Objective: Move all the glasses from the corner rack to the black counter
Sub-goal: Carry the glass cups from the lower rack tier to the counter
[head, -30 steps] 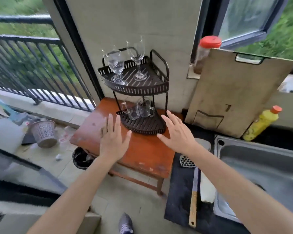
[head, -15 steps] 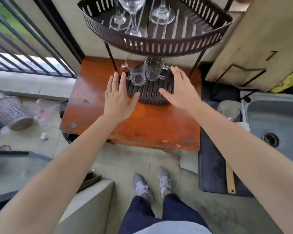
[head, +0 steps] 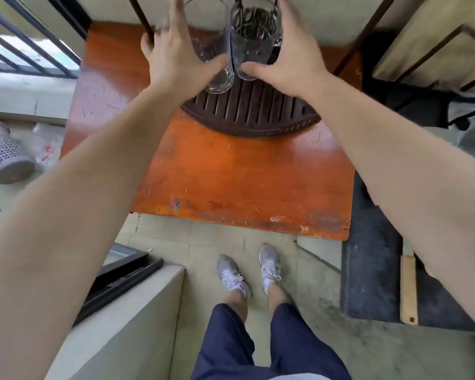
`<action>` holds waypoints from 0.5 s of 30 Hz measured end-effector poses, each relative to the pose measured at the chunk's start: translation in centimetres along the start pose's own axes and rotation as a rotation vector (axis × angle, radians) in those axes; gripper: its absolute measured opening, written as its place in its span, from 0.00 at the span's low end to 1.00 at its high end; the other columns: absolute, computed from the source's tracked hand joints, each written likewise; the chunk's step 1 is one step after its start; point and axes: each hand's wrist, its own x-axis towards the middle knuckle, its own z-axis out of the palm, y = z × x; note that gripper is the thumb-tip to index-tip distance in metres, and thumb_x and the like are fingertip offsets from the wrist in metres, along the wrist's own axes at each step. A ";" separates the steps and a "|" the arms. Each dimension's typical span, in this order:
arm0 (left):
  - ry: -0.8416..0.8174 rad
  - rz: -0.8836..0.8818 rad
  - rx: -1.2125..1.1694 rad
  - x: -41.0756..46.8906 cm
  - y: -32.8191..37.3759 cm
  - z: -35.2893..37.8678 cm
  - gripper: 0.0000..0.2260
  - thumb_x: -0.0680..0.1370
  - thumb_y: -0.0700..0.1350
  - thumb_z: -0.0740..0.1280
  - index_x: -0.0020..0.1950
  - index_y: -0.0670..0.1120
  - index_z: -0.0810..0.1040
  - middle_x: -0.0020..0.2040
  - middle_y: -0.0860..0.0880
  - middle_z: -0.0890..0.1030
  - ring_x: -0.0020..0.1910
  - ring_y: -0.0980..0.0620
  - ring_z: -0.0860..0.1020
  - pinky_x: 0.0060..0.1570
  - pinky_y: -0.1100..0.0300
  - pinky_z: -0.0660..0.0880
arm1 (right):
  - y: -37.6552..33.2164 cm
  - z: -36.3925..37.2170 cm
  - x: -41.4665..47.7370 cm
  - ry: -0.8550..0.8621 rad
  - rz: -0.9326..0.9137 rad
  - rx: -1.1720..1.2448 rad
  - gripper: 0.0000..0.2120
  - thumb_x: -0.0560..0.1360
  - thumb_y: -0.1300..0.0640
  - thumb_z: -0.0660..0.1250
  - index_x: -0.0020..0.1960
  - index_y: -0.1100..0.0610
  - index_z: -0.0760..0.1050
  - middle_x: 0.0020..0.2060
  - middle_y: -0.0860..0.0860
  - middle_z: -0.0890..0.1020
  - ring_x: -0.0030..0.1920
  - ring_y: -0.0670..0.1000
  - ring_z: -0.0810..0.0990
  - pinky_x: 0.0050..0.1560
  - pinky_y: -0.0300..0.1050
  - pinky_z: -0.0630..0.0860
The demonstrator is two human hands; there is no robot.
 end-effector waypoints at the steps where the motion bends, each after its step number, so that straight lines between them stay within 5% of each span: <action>1: 0.016 -0.007 -0.016 0.5 0.0 0.0 0.47 0.68 0.67 0.68 0.80 0.48 0.55 0.75 0.50 0.70 0.74 0.47 0.67 0.74 0.39 0.55 | 0.1 0.1 0.6 -0.016 -0.021 0.007 0.55 0.65 0.35 0.76 0.81 0.56 0.54 0.77 0.53 0.69 0.75 0.54 0.69 0.73 0.47 0.67; 4: 0.066 -0.036 -0.120 0.7 -0.1 0.3 0.43 0.64 0.68 0.70 0.74 0.51 0.65 0.64 0.56 0.79 0.65 0.53 0.76 0.70 0.41 0.62 | 0.3 0.3 1.6 -0.045 -0.032 0.080 0.51 0.65 0.38 0.78 0.79 0.57 0.59 0.72 0.51 0.75 0.71 0.53 0.74 0.70 0.45 0.70; 9: 0.139 -0.043 -0.297 -1.4 0.4 0.4 0.38 0.62 0.61 0.75 0.69 0.51 0.69 0.54 0.61 0.78 0.57 0.55 0.78 0.66 0.46 0.69 | -0.4 0.4 0.1 0.039 0.022 0.158 0.47 0.63 0.42 0.82 0.74 0.55 0.64 0.66 0.48 0.78 0.66 0.47 0.76 0.68 0.40 0.70; 13: 0.211 -0.044 -0.371 -4.6 1.5 -1.0 0.34 0.64 0.54 0.77 0.68 0.50 0.70 0.53 0.61 0.75 0.56 0.54 0.75 0.54 0.69 0.69 | -1.6 -1.2 -4.0 0.146 0.077 0.278 0.45 0.63 0.44 0.82 0.73 0.53 0.65 0.63 0.43 0.79 0.64 0.44 0.78 0.67 0.42 0.74; 15: 0.217 -0.049 -0.401 -7.1 2.2 -2.2 0.34 0.65 0.52 0.77 0.69 0.50 0.69 0.54 0.61 0.75 0.56 0.53 0.74 0.49 0.71 0.66 | -2.4 -2.6 -6.8 0.201 0.100 0.313 0.42 0.63 0.44 0.81 0.71 0.51 0.66 0.60 0.39 0.78 0.62 0.42 0.79 0.64 0.45 0.76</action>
